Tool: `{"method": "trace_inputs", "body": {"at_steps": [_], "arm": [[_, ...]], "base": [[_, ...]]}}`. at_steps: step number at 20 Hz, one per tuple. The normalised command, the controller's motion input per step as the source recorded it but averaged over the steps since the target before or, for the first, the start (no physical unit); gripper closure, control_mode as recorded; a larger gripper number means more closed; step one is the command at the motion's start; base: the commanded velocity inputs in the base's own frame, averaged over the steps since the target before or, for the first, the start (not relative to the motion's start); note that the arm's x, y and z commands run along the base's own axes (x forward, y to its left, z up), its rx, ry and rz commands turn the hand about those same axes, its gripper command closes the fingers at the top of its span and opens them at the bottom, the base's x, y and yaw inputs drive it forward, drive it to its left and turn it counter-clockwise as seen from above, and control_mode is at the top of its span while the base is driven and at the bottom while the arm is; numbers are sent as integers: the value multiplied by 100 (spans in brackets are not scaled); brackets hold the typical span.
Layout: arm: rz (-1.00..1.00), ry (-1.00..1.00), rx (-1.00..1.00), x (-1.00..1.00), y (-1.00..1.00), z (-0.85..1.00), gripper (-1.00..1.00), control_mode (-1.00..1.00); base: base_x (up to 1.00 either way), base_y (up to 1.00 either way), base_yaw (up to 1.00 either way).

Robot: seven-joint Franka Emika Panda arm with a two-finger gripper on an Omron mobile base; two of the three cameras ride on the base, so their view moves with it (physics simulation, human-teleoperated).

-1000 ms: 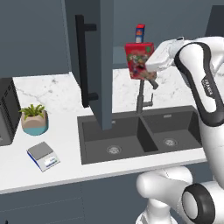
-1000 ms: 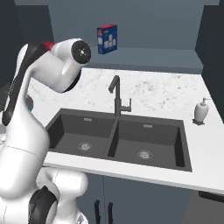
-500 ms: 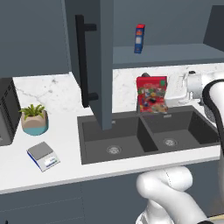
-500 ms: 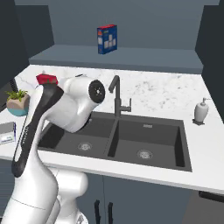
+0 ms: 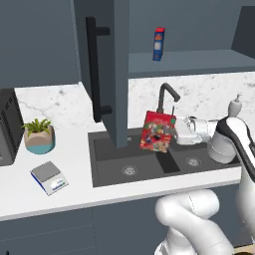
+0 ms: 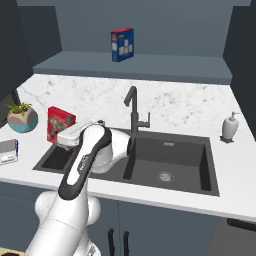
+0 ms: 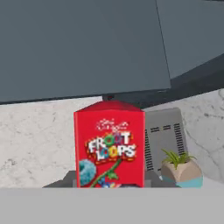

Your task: Pick the cereal and place it on the digital scale for weighing, and close the cabinet.

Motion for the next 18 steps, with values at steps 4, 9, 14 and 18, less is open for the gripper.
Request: {"method": "trace_inputs", "body": {"at_steps": [4,9,14,18], "arm": [[20,0,21,98,32,-67,100,-100],[6,14,-1,78,61,-46,100,-100],[1,15,-2,50,44,-28,100,-100],[0,0,-18,25,66,-27,100,-100]], "base": [[0,0,0],[0,0,0],[0,0,0],[0,0,0]]}}
